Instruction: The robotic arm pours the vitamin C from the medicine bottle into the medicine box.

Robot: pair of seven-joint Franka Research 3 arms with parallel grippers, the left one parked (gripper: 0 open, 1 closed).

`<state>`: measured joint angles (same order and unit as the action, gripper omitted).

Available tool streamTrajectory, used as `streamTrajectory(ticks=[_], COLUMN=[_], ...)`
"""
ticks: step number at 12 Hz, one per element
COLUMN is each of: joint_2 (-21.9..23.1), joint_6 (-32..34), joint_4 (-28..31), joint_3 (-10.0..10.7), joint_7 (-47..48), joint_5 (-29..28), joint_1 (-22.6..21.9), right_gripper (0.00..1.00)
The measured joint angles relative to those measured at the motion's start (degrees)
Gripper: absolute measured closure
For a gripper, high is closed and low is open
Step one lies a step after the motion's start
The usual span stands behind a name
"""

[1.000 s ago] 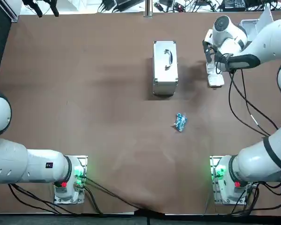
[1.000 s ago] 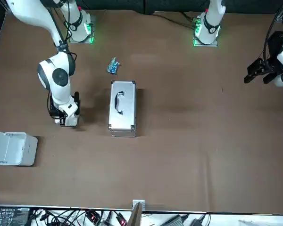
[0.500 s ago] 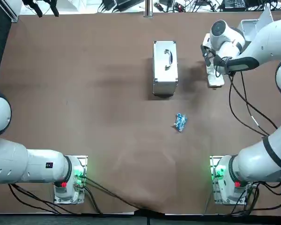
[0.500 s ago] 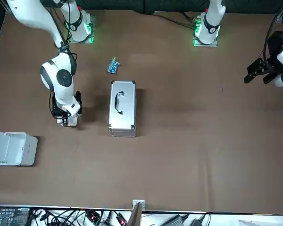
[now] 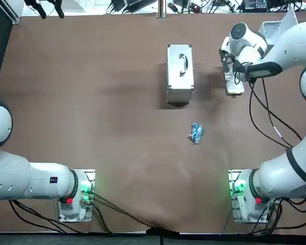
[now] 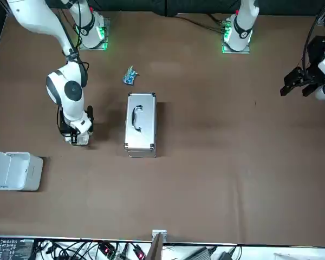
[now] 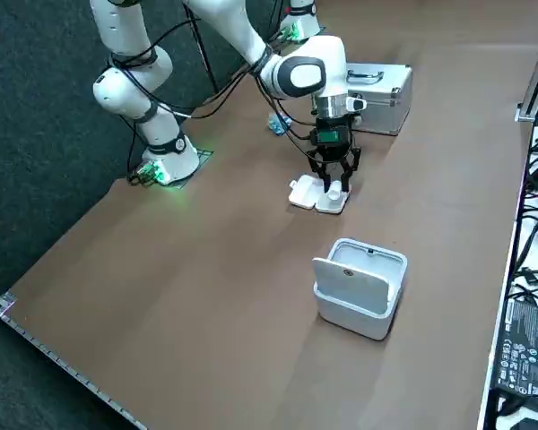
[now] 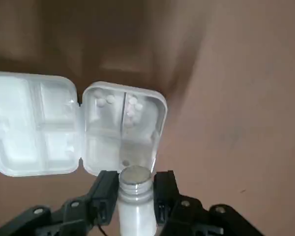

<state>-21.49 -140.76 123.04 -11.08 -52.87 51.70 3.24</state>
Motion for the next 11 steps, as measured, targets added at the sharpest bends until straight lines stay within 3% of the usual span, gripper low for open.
streamTrajectory(ticks=[4,5,7,11], joint_2=[0.56,1.00,1.39,2.12], joint_6=[-0.02,-0.01,0.64,7.14], joint_4=[-0.75,-1.34,-2.35,-7.47], joint_3=[0.00,0.01,0.20,1.44], joint_7=[-0.86,-3.12,-6.84,-15.74], joint_5=[-10.02,-16.22,-22.87,-36.15], joint_1=[0.88,1.14,1.48,2.01], right_gripper=[0.57,0.57,0.57,0.57])
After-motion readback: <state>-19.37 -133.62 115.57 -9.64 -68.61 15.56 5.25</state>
